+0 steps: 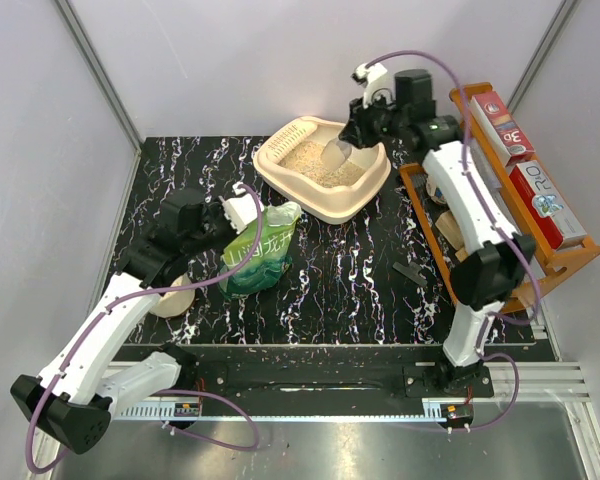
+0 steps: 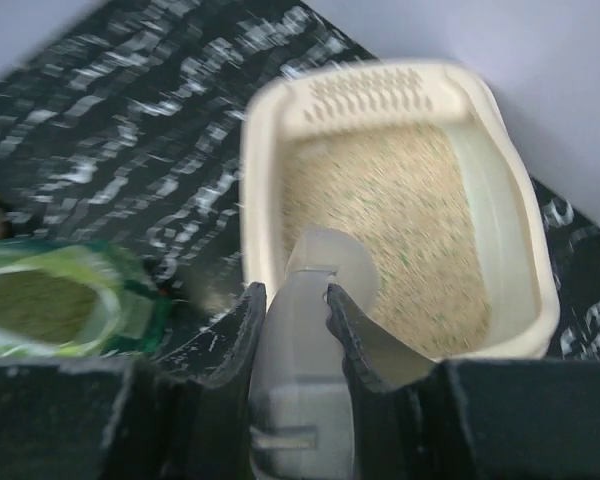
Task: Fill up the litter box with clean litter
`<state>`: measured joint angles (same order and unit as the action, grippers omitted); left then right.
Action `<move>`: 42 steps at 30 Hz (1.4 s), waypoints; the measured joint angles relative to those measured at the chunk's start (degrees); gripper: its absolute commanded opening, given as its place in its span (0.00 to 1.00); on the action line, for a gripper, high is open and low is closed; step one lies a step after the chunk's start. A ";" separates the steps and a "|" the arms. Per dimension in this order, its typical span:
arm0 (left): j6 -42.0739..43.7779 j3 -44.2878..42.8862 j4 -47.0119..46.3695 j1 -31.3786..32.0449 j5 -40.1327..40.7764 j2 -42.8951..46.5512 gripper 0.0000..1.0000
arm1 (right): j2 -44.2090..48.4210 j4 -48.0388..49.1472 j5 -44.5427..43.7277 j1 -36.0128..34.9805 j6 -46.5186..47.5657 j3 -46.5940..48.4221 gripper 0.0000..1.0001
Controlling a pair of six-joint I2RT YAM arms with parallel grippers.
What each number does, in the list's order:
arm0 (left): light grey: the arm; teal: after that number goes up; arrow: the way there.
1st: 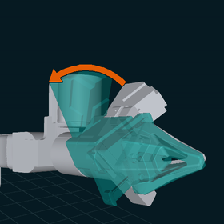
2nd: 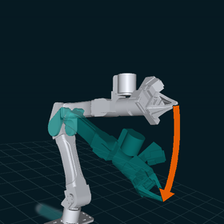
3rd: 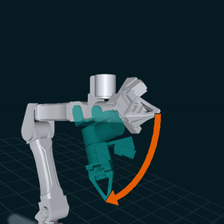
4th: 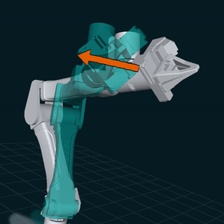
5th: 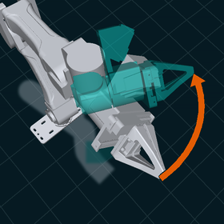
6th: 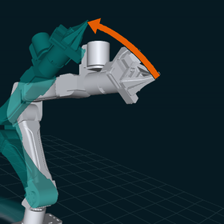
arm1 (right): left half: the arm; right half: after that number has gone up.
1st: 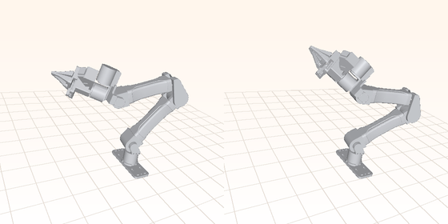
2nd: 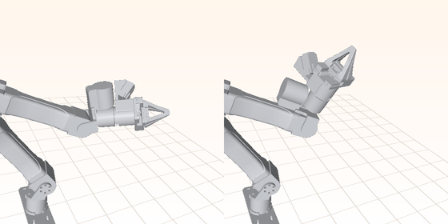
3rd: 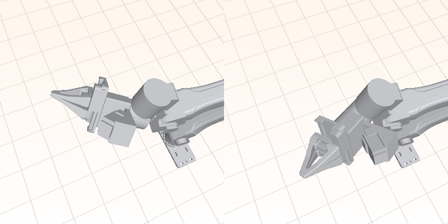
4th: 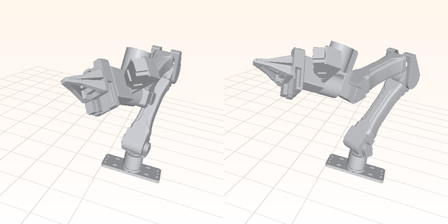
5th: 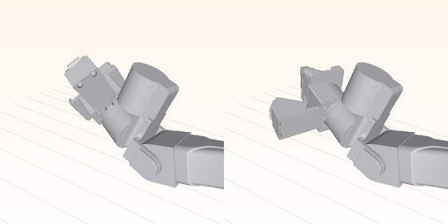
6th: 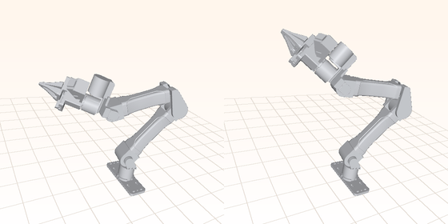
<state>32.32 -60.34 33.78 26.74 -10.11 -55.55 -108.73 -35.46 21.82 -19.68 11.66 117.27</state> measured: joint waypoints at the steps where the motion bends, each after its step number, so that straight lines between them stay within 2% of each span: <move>1: -0.07 0.00 0.00 0.04 0.02 0.00 0.00 | 1.53 -0.09 3.82 0.61 0.07 -0.04 0.00; 5: -0.33 0.00 0.02 0.55 0.07 0.02 0.00 | 7.34 0.63 18.69 2.03 -1.27 -0.33 0.00; 9: -0.44 0.04 0.04 0.70 0.07 0.15 0.00 | 8.31 0.39 30.05 0.72 -2.01 -0.04 0.00; 13: -0.46 0.09 0.20 0.70 0.09 0.44 0.00 | 6.05 -2.14 36.33 -0.59 -1.01 -0.07 0.00; 18: -0.42 0.09 0.13 0.70 0.55 0.46 0.00 | 0.57 -10.29 40.11 -1.60 4.94 3.74 0.00; 24: -0.42 0.09 0.13 0.70 0.70 0.46 0.00 | -4.92 -18.64 38.51 -5.95 14.60 9.09 0.00; 31: -0.44 0.09 0.44 0.70 0.72 0.96 0.00 | -8.17 -20.09 34.84 -11.82 16.13 9.97 0.00; 34: -0.48 0.09 0.48 0.74 0.94 1.25 0.00 | -8.48 -18.71 29.38 -13.62 10.12 9.92 0.00; 38: -0.79 0.09 0.44 0.81 1.40 1.46 0.00 | -8.48 -16.22 17.40 -15.34 -2.62 9.92 0.00; 42: -0.90 0.09 0.28 1.20 2.03 1.49 0.00 | -8.48 -16.92 6.60 -17.53 -9.66 10.03 0.00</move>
<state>31.42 -60.25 34.06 27.94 -8.08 -54.06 -117.21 -52.38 28.42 -37.21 2.00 127.31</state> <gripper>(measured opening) 0.020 0.328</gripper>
